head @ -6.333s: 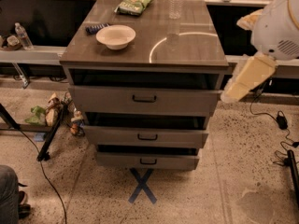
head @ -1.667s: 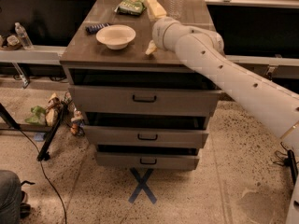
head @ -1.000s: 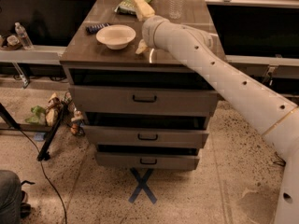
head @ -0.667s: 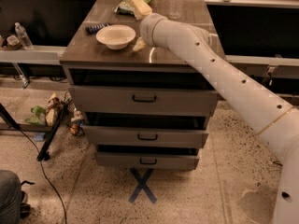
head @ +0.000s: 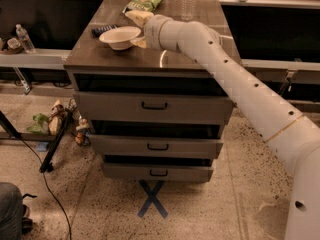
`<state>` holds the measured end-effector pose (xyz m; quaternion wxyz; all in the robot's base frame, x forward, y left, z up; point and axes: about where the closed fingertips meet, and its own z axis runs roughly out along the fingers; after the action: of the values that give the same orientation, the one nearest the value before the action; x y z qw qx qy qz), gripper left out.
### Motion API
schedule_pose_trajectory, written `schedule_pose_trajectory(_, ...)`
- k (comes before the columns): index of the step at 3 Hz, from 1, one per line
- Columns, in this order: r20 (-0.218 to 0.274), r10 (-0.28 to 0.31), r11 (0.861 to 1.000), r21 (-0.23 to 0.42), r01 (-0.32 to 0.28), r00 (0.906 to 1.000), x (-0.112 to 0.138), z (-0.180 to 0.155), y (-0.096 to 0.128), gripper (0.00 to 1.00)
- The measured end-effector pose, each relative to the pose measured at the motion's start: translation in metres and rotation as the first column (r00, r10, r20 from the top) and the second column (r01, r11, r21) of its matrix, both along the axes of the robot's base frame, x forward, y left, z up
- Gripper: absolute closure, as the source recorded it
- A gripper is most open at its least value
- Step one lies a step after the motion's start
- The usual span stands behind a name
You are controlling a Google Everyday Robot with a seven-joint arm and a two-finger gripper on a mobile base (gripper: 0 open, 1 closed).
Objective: Move paper bowl near water bottle
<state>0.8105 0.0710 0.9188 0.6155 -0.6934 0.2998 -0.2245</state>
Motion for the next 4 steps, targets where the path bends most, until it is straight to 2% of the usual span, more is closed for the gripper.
schedule_pose_trajectory(1, -0.034, 0.035, 0.999, 0.007, -0.035, 0.9988, -0.001, -0.011, 0.010, 0.31)
schedule_pose_trajectory(2, -0.066, 0.058, 0.998, 0.004, -0.057, 0.9961, -0.003, -0.021, 0.017, 0.27)
schedule_pose_trajectory(3, -0.087, 0.073, 0.997, -0.013, -0.075, 0.9935, 0.000, -0.031, 0.023, 0.40)
schedule_pose_trajectory(4, -0.112, 0.064, 0.997, -0.046, -0.070, 0.9916, 0.006, -0.036, 0.031, 0.60)
